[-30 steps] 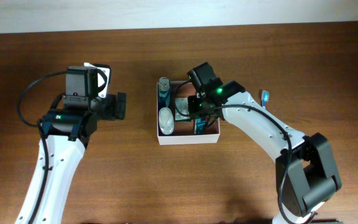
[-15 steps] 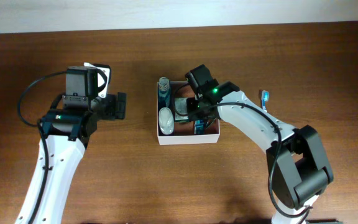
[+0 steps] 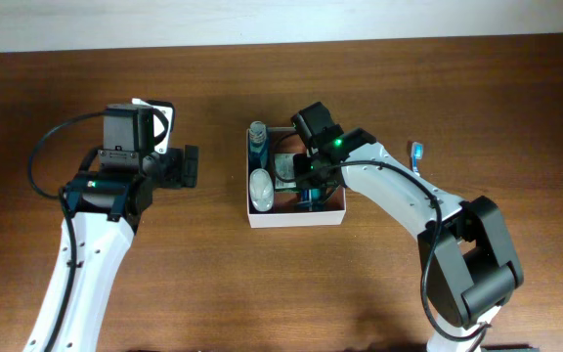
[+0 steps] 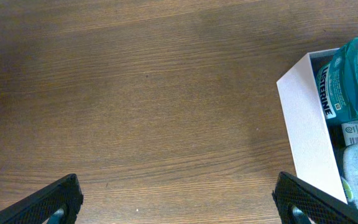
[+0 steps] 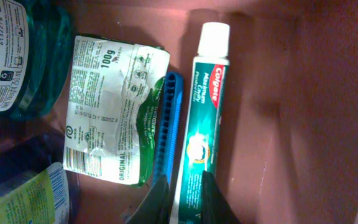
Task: Pack container
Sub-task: 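Lower the comb upright beside the toothpaste and open the right gripper, then move the right gripper back over the blue-white toothbrush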
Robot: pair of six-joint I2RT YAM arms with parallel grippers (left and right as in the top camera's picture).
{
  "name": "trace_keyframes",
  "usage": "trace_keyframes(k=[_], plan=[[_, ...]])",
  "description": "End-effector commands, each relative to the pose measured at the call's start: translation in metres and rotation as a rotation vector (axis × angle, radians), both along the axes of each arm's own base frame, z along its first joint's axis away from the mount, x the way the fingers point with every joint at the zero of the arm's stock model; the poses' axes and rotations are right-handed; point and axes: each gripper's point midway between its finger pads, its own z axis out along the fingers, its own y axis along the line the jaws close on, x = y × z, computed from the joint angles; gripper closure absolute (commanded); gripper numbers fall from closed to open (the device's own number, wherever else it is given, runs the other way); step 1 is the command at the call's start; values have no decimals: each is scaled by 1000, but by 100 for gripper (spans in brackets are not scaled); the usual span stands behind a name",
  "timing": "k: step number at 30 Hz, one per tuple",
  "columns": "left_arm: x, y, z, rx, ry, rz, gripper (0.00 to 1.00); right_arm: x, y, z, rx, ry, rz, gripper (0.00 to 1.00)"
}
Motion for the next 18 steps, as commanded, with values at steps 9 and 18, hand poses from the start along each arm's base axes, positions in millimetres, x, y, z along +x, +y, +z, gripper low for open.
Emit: trace_keyframes(k=[9, 18], plan=[[2, 0, 0, 4, 0, -14, 0, 12, 6, 37, 20, -53, 11, 88], [2, 0, 0, 4, 0, -14, 1, 29, -22, 110, 35, -126, -3, 87]])
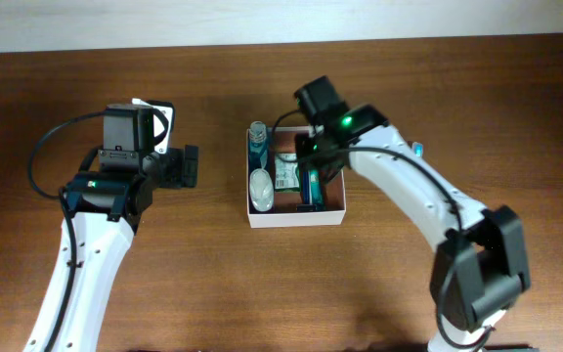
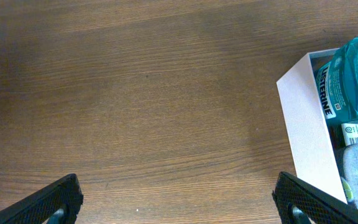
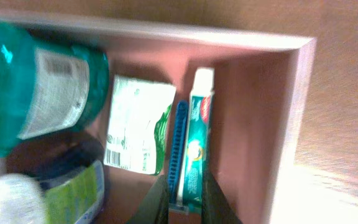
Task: Pack container
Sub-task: 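Move the right gripper back over the blue-white toothbrush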
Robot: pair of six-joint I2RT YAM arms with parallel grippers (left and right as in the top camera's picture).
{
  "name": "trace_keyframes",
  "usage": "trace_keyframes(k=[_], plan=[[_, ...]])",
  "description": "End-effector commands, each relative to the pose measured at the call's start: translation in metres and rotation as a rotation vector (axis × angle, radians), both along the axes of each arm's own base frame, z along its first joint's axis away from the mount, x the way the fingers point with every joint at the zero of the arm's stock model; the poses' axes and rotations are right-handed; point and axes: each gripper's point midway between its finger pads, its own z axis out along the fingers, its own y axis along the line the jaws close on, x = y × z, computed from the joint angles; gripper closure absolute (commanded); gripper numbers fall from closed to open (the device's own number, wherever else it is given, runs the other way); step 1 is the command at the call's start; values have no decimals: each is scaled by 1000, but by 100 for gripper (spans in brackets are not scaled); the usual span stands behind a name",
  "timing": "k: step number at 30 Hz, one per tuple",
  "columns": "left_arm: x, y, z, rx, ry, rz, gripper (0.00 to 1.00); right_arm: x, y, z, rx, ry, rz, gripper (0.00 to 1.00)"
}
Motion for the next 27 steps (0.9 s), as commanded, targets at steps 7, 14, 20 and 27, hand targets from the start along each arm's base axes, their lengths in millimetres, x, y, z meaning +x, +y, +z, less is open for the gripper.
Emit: trace_keyframes(k=[7, 14, 20, 27], plan=[[2, 0, 0, 4, 0, -14, 0, 10, -74, 47, -57, -30, -86, 82], [2, 0, 0, 4, 0, -14, 1, 7, -138, 38, -84, 47, -222, 55], [2, 0, 0, 4, 0, -14, 0, -8, -181, 11, -113, 135, -281, 2], [2, 0, 0, 4, 0, -14, 1, -25, -212, -36, -118, 196, -356, 2]])
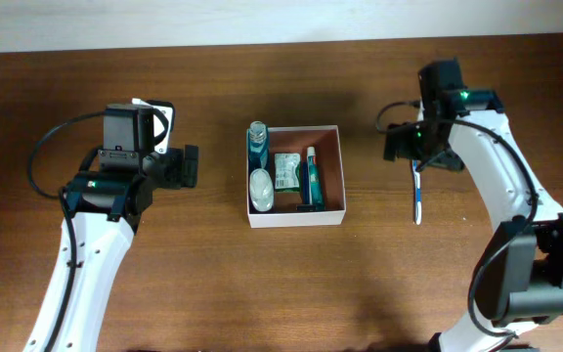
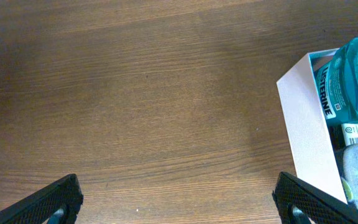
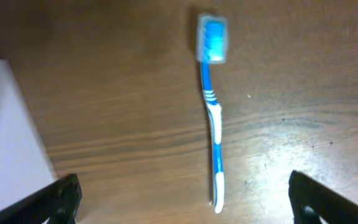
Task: Pack container
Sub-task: 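Move the right gripper back over the blue-white toothbrush, then lower the right gripper and grasp the toothbrush handle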
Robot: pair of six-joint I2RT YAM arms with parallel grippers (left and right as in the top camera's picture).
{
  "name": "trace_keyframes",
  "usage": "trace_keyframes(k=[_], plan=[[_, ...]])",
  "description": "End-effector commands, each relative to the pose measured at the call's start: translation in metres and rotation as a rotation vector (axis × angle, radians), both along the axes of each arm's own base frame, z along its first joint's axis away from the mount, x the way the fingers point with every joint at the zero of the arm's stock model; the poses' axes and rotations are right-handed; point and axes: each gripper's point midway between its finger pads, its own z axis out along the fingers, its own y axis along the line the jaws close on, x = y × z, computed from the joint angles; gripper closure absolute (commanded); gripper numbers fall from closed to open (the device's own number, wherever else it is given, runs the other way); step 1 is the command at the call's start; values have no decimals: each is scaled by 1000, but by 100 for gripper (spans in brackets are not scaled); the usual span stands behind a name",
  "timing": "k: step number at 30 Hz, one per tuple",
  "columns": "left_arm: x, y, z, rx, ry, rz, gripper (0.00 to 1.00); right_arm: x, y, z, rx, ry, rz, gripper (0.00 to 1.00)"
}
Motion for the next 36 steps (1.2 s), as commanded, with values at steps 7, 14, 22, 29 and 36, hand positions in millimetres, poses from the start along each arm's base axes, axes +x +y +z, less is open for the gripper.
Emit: trace_keyframes(k=[7, 14, 22, 29, 36], plan=[[2, 0, 0, 4, 0, -14, 0, -23, -28, -58, -16, 37, -32, 19], [2, 0, 0, 4, 0, -14, 0, -22, -28, -74, -32, 19, 45, 40], [1, 0, 0, 4, 0, -14, 0, -16, -30, -75, -56, -6, 103, 46], [1, 0, 0, 4, 0, -14, 0, -10, -33, -75, -75, -31, 109, 53], [2, 0, 0, 4, 0, -14, 0, -8, -33, -84, -75, -27, 108, 68]])
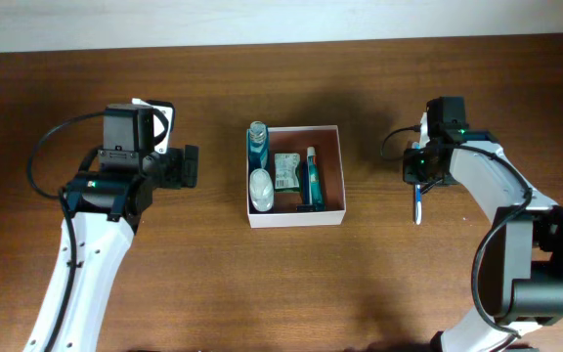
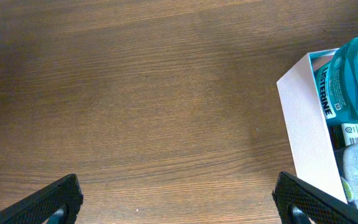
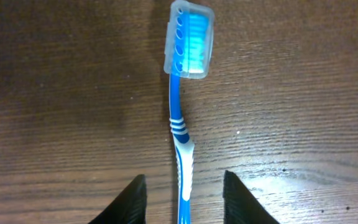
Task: Pack container
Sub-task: 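Lower the right gripper and grasp the toothbrush handle, then carry the toothbrush with the right gripper into the box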
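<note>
The white box (image 1: 296,221) sits mid-table and holds a teal mouthwash bottle (image 1: 258,140), a green-white packet (image 1: 284,170), a blue comb and a toothpaste tube (image 1: 312,172). A blue-and-white toothbrush (image 3: 182,134) with a clear head cap lies on the table right of the box. My right gripper (image 3: 184,200) is open low over it, one finger on each side of the handle, not touching it. My left gripper (image 2: 178,200) hangs open over bare wood left of the box (image 2: 306,124).
The wooden table (image 1: 213,284) stretches all round the box. The toothbrush (image 1: 417,203) lies lengthwise, its head pointing away from the front edge. A white wall edge runs along the table's back.
My right gripper has come down closer to the toothbrush and its fingers now stand narrower, either side of the handle. The left arm and the box contents are unchanged.
My right gripper was down inside the box with its fingers close together at the toothpaste tube. Then it stood higher over the box, the tube lying inside. Then it was wide open above the toothbrush, and now it straddles the handle.
</note>
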Robot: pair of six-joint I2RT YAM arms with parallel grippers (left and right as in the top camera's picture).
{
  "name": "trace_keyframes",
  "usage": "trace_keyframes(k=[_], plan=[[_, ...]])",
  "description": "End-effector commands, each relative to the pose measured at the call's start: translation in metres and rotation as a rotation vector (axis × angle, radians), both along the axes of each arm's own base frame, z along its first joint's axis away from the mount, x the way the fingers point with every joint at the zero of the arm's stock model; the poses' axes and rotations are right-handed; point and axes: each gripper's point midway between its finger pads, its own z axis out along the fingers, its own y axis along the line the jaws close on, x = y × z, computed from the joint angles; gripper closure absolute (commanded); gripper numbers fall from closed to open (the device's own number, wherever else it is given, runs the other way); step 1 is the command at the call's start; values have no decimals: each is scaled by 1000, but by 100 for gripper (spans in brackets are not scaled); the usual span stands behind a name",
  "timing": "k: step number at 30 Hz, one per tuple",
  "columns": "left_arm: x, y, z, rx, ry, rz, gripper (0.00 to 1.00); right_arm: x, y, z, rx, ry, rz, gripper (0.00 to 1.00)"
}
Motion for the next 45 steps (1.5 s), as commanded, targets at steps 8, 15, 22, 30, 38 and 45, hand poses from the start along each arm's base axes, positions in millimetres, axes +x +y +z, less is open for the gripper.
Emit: trace_keyframes(k=[8, 15, 22, 30, 38, 45], plan=[[1, 0, 0, 4, 0, -14, 0, -11, -3, -34, -13, 88, 0, 68], [1, 0, 0, 4, 0, -14, 0, -7, -4, -36, -14, 79, 0, 74], [1, 0, 0, 4, 0, -14, 0, -9, -3, -37, -13, 85, 0, 84], [1, 0, 0, 4, 0, -14, 1, -12, -3, -37, -12, 99, 0, 91], [1, 0, 0, 4, 0, -14, 0, -10, -3, -30, -7, 101, -3, 96], [1, 0, 0, 4, 0, -14, 0, -6, -3, -12, -6, 120, -3, 96]])
